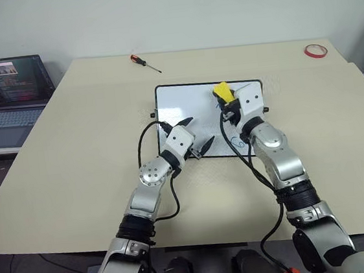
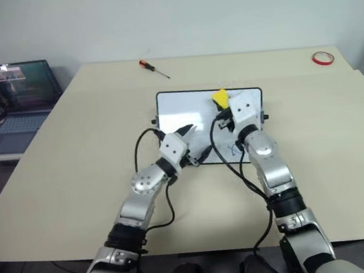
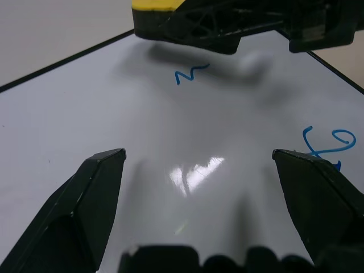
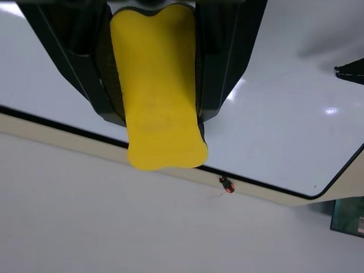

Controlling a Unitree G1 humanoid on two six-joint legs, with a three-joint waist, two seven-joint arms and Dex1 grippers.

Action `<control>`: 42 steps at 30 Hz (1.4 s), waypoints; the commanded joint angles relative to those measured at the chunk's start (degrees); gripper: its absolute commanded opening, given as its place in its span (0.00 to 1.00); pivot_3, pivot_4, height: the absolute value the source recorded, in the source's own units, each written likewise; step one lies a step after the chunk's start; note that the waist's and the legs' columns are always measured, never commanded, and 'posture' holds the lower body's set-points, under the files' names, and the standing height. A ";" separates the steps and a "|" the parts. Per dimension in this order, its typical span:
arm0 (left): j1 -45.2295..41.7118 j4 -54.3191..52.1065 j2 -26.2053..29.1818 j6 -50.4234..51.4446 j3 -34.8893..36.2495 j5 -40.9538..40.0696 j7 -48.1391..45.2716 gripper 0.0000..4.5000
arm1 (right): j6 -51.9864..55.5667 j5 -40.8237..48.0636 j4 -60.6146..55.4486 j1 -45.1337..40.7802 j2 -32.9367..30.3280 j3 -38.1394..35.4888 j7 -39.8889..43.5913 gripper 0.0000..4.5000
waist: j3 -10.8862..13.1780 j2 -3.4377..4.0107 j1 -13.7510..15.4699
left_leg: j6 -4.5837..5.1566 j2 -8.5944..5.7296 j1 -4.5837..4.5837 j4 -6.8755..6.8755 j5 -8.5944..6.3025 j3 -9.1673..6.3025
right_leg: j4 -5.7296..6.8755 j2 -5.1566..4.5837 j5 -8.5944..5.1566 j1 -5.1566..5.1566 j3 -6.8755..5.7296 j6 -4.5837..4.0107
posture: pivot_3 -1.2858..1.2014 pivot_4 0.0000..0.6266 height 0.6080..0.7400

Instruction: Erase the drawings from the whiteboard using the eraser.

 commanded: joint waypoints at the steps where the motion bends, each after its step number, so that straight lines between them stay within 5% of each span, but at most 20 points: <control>1: -1.54 -1.15 -0.69 -1.37 -0.30 -0.15 0.40 1.00 | -4.23 -1.20 2.24 -2.40 0.32 1.41 1.61 0.28 | 0.00 0.00 -0.06 | 0.00 0.01 -0.02 0.00 0.00 0.01 | 0.03 0.00 0.00 -0.03 0.02 0.00 | 0.52 0.24 1.00; 14: -1.33 -1.72 -0.56 -1.14 0.00 -0.34 0.21 1.00 | 5.98 -8.33 0.75 -0.85 -4.57 3.49 1.67 0.28 | -0.01 -0.01 0.28 | -0.01 0.00 0.02 0.08 0.02 -0.04 | 0.22 -0.01 0.00 -0.03 0.01 0.00 | 0.52 0.24 1.00; 29: -3.95 1.91 -1.80 -2.84 -0.29 -0.70 -0.65 1.00 | 15.05 -7.08 -13.89 14.84 -14.59 -1.65 4.49 0.28 | -0.06 -0.10 0.39 | 0.01 -0.16 0.20 0.13 0.03 -0.06 | 0.10 -0.05 0.00 0.32 -0.08 0.03 | 0.52 0.24 1.00; 42: -2.51 -0.10 -1.10 -2.44 0.08 -1.05 -0.61 1.00 | 12.61 -2.09 -21.84 15.09 -11.30 -3.76 5.37 0.28 | -0.05 -0.12 0.17 | 0.02 -0.13 0.27 0.10 0.04 -0.06 | 0.13 -0.05 0.01 0.33 -0.06 0.04 | 0.52 0.24 1.00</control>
